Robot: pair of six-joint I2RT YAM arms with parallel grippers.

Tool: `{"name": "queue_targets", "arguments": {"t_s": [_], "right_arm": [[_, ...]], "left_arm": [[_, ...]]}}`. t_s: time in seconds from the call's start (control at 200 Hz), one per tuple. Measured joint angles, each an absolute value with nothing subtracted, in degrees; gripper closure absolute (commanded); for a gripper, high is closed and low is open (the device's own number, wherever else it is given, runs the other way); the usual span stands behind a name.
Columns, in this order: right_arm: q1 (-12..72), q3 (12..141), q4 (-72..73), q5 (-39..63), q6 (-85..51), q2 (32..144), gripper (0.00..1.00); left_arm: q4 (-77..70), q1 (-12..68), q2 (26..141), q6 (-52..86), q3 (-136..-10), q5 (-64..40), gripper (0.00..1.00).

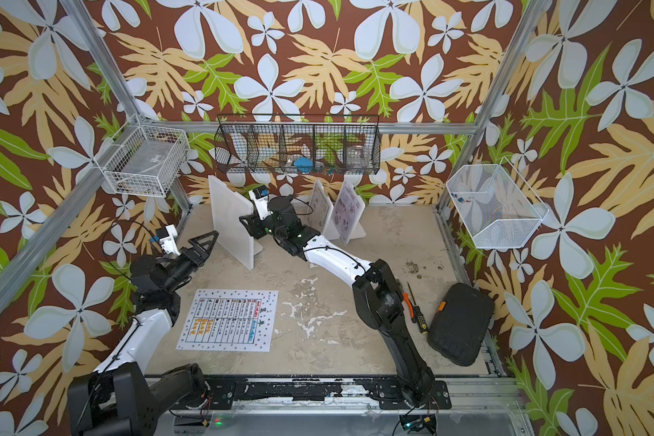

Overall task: Insert the menus into the narrow rack
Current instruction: Move the narrow rack to the center of the board.

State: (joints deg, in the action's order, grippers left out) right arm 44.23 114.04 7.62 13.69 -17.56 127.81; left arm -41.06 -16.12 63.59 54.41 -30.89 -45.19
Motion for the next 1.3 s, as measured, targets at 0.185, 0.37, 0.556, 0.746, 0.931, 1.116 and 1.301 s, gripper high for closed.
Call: {"name": "queue_targets", "arguments": {"t_s": [0.185, 0.37, 0.556, 0.746, 0.931, 1.116, 1.301], "right_arm": [[44.14, 115.28, 7.70, 13.54, -17.76, 129.12, 0.67], [44.14, 116.62, 7.84, 13.30, -17.87, 129.97, 0.78], [44.10, 117.54, 7.57, 12.62, -17.72, 130.32, 0.87], [44.14, 117.82, 7.20, 12.91, -17.56, 130.28, 0.89], [44.10, 115.02, 4.95, 13.58, -16.23, 126.82, 0.91], [44.05, 104.03, 4.82, 13.47, -13.76, 117.84, 0.92], [40.95, 90.89, 6.57, 17.39, -12.19, 107.68, 0.92]], "left_arm": [[-44.88, -16.40, 63.83, 56.80, -30.37, -46.78, 0.00], [-45.63, -16.45, 63.86, 56.88, -30.04, -46.98, 0.00], [-45.65, -16.62, 63.86, 56.88, -29.71, -47.00, 0.00], [-45.45, -16.82, 63.83, 56.71, -29.71, -46.98, 0.00], [-40.29, -16.82, 63.13, 53.34, -31.20, -46.02, 0.00], [-33.06, -16.84, 61.93, 48.23, -32.82, -42.65, 0.00], [-26.92, -16.82, 60.49, 43.24, -33.80, -39.66, 0.00]]}}
